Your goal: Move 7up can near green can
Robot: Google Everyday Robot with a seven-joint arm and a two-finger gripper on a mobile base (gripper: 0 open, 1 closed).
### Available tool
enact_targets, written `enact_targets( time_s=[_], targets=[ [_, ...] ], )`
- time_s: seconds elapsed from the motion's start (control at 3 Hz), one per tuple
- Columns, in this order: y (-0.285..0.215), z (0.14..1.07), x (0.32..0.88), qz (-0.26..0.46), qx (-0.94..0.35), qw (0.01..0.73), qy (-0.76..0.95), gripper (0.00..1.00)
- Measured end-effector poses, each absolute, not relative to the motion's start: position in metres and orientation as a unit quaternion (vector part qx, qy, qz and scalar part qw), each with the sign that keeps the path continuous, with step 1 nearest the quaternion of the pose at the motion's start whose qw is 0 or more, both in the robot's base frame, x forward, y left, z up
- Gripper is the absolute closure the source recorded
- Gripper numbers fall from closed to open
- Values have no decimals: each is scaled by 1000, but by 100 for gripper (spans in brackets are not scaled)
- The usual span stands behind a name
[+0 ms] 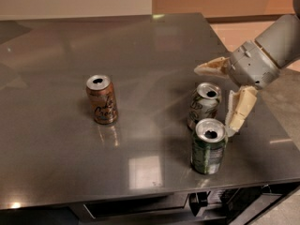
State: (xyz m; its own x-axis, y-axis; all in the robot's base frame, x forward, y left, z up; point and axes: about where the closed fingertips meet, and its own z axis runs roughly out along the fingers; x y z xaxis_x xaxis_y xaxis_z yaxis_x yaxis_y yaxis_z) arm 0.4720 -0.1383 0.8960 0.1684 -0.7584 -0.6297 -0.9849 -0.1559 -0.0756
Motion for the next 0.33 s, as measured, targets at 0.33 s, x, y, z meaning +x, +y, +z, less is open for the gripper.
enact_targets(
  time_s=[0.33],
  targets=[
    [-138,896,472,231,-724,245,602,0]
  ],
)
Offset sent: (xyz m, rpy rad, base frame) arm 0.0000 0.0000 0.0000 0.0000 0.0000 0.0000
